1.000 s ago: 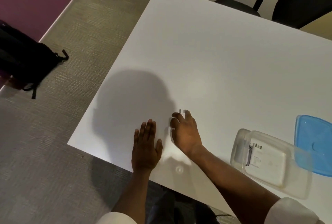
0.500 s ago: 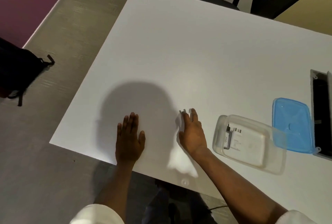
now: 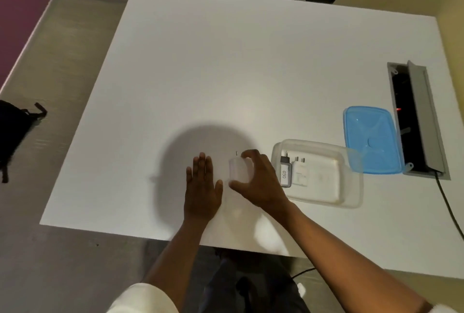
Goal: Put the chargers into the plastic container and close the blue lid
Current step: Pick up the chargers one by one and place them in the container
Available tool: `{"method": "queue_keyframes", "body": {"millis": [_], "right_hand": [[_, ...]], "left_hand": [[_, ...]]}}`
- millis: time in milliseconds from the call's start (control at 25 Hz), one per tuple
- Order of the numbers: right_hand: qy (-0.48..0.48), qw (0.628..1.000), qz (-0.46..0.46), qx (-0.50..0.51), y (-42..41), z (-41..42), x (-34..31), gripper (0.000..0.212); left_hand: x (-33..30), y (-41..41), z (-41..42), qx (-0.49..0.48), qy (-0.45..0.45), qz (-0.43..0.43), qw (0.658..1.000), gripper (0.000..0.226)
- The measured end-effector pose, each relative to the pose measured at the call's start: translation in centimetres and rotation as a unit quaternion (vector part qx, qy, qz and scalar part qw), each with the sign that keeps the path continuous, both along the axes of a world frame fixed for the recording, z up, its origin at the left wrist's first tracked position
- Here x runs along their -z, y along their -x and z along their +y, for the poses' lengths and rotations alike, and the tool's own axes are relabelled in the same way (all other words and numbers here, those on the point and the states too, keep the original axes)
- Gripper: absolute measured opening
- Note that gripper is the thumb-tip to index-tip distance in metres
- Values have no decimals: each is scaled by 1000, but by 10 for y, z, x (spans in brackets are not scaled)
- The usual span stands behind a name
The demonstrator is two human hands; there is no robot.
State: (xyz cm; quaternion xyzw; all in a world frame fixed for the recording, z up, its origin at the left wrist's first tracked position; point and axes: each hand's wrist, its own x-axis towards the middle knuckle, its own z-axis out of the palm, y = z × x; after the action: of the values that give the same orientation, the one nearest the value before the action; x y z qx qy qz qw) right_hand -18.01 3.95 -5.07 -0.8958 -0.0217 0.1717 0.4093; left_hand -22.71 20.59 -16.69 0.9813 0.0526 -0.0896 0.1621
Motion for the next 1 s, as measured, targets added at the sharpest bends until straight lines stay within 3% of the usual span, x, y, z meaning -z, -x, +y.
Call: {"method": "queue_keyframes", "body": {"millis": [200,400,600,1000], "right_hand": [[-54,993,-94,55,16,-52,-27,71],[-12,985,-82,149,18,-121,-27,74],[28,978,-44,201,8,-161,3,74],[107,971,44,207,-8,-171,39,81]], "left_hand": [[1,-17,-32,56,-13,-3,998,71],[-3,-39,-64,82,9,3,997,72],[-4,-47,-100,17,23,-6,1000,72],[-3,-48,-107,1,-21,4,1000,77]]}}
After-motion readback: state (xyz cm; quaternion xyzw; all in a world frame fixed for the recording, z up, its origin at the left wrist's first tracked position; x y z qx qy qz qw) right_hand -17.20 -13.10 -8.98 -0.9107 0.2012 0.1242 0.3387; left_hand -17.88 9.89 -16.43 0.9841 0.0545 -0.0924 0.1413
